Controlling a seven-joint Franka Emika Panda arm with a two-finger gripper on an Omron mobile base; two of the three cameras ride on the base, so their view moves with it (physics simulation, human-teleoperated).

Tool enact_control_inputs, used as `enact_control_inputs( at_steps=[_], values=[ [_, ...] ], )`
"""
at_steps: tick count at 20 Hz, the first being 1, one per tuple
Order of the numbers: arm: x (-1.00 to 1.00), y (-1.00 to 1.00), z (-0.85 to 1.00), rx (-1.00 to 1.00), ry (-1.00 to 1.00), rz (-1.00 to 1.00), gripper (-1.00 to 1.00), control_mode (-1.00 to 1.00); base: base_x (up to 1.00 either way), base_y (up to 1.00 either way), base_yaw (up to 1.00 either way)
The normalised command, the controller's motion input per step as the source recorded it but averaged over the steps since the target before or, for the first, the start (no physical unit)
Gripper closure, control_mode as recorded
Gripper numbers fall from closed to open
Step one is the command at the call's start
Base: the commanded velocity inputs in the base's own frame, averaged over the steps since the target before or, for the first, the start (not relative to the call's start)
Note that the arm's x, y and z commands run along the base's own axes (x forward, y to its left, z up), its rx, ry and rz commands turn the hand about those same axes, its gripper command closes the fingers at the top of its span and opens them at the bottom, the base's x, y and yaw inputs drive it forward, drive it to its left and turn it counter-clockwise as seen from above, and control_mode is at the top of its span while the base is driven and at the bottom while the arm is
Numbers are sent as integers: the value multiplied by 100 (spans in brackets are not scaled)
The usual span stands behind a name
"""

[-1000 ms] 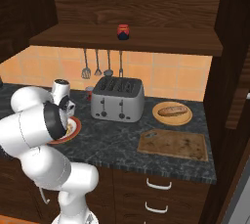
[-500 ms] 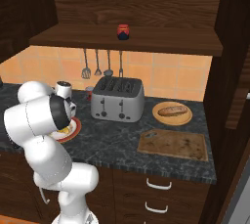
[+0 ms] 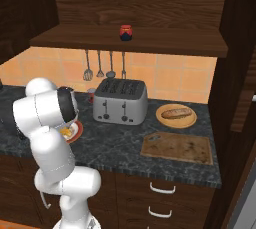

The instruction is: From the different types of pastries on the counter, select a croissant and place it on the cutting board. Then retrieve a jar of jam from the cabinet and place it alongside the croissant on the cutting board.

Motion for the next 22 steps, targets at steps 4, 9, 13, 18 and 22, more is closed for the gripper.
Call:
enact_control_inputs(
  at_steps=[4, 9, 13, 18, 22],
  values=[
    [0, 14, -54, 0, 0, 0, 100, -100, 0, 0, 0],
    [-5, 1, 35, 0, -11, 0, 100, -100, 0, 0, 0],
    [-3, -13, 62, 0, -21, 0, 100, -100, 0, 0, 0],
    [-1, -61, 33, 0, -15, 0, 100, -100, 0, 0, 0],
    [-8, -79, 17, 3, -11, 0, 100, -100, 0, 0, 0]
  ],
)
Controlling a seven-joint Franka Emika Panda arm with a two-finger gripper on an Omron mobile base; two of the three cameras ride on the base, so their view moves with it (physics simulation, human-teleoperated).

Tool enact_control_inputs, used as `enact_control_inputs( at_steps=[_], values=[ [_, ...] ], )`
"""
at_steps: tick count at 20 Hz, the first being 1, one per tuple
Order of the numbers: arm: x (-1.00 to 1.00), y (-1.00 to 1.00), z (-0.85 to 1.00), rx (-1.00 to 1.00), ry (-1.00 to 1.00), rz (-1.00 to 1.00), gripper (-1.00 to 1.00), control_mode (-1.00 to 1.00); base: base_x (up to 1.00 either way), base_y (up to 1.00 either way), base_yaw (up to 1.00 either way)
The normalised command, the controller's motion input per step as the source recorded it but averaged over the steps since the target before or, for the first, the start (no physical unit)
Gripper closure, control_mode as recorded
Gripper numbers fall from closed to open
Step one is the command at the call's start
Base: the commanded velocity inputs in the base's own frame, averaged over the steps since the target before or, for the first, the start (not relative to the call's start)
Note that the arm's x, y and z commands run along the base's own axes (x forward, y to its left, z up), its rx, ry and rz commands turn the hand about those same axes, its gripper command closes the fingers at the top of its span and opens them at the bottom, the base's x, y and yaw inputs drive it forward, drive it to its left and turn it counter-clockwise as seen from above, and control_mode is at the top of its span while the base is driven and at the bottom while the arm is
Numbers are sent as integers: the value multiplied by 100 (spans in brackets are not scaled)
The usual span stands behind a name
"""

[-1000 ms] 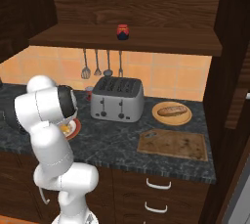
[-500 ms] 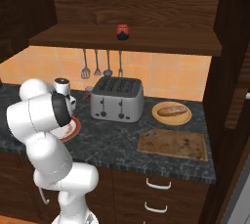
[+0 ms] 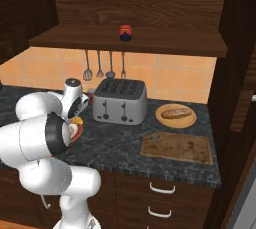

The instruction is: From the different types of pastries on the counter, select a croissant and place it on the cutting board. Then retrieve a jar of jam from the cabinet and place it alongside the croissant on the cutting board.

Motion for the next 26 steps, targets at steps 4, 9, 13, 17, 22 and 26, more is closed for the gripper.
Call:
enact_control_inputs(
  at_steps=[4, 9, 13, 17, 22, 26],
  values=[
    [-9, -91, 8, 6, -6, 0, 100, -100, 0, 0, 0],
    [-7, -96, 6, 2, -4, -4, 100, -100, 0, 0, 0],
    [-6, -98, 6, 3, -2, -4, 100, -100, 0, 0, 0],
    [-1, -100, 0, 2, 0, -9, 100, -100, 0, 0, 0],
    [0, -100, 0, 0, 0, -12, 100, -100, 0, 0, 0],
    [0, -100, 0, 0, 0, -13, 100, -100, 0, 0, 0]
  ],
)
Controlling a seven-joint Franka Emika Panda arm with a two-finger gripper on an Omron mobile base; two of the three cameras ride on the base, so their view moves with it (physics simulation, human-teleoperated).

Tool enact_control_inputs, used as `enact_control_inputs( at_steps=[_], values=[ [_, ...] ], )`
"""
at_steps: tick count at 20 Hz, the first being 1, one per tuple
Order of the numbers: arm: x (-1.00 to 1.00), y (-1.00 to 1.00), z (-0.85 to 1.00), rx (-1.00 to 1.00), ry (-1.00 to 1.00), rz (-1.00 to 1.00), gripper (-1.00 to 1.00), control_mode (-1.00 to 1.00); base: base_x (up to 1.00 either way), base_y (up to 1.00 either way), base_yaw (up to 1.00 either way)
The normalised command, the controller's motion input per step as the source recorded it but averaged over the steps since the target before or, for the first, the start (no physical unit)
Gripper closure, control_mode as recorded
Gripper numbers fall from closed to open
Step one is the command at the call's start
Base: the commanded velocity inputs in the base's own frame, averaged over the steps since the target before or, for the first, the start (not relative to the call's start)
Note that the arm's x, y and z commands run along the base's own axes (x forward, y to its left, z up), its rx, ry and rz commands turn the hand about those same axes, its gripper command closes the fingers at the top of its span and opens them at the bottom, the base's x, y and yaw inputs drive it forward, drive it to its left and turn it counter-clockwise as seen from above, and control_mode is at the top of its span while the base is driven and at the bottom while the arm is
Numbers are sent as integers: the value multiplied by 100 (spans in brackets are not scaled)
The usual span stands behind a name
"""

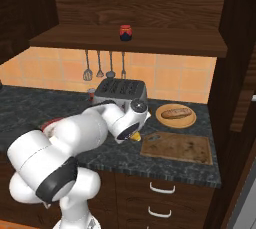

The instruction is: From the different types of pastries on the counter, select a croissant and place it on the cutting board. Then retrieve a jar of jam from the cabinet and place it alongside the croissant on the cutting board.

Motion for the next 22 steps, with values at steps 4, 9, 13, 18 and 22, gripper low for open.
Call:
enact_control_inputs(
  at_steps=[4, 9, 13, 18, 22],
  values=[
    [0, -100, 0, 0, 0, -12, 100, -100, 0, 0, 0],
    [0, -84, 0, 0, -3, -11, 100, -100, 0, 0, 0],
    [1, -10, 0, 0, -1, 0, 100, -100, 0, 0, 0],
    [26, -42, -22, 0, 16, -16, 100, -100, 0, 0, 0],
    [4, -4, 0, 0, 0, -1, 100, -100, 0, 0, 0]
  ],
)
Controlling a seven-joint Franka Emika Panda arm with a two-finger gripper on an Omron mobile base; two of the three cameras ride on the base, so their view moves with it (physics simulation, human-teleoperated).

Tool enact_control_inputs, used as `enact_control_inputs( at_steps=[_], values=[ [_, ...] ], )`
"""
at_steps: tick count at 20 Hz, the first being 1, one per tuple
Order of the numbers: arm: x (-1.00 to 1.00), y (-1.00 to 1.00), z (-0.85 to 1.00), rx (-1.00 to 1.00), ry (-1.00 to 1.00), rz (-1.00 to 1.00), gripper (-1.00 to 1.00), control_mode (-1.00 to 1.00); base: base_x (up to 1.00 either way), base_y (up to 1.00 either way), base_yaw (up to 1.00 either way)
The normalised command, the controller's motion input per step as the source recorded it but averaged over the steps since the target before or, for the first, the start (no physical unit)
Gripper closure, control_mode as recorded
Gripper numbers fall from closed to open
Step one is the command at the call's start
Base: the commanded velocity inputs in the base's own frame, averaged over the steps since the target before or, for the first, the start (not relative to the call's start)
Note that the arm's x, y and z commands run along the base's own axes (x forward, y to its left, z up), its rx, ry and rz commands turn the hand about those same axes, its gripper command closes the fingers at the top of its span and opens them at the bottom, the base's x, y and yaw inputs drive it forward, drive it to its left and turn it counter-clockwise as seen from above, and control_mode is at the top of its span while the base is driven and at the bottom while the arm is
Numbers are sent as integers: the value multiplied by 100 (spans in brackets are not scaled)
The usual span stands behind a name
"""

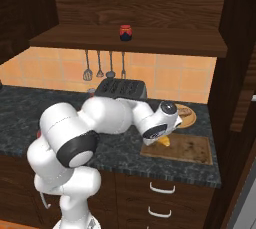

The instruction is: From the different types of pastries on the counter, select a croissant and place it on the cutting board. Then retrieve a jar of jam from the cabinet and place it alongside the croissant on the cutting board.

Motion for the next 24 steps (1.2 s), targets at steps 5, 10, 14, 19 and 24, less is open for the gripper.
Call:
enact_control_inputs(
  at_steps=[5, 10, 14, 19, 24],
  values=[
    [24, 0, -35, 0, 0, -1, 100, -100, 0, 0, 0],
    [33, -7, -20, 0, 0, -1, 100, -100, 0, 0, 0],
    [18, -41, -21, 0, 0, -2, 100, -100, 0, 0, 0],
    [37, -40, -7, 0, 0, 0, 100, -100, 0, 0, 0],
    [2, -24, -6, 0, -1, 0, -100, -100, 0, 0, 0]
  ],
)
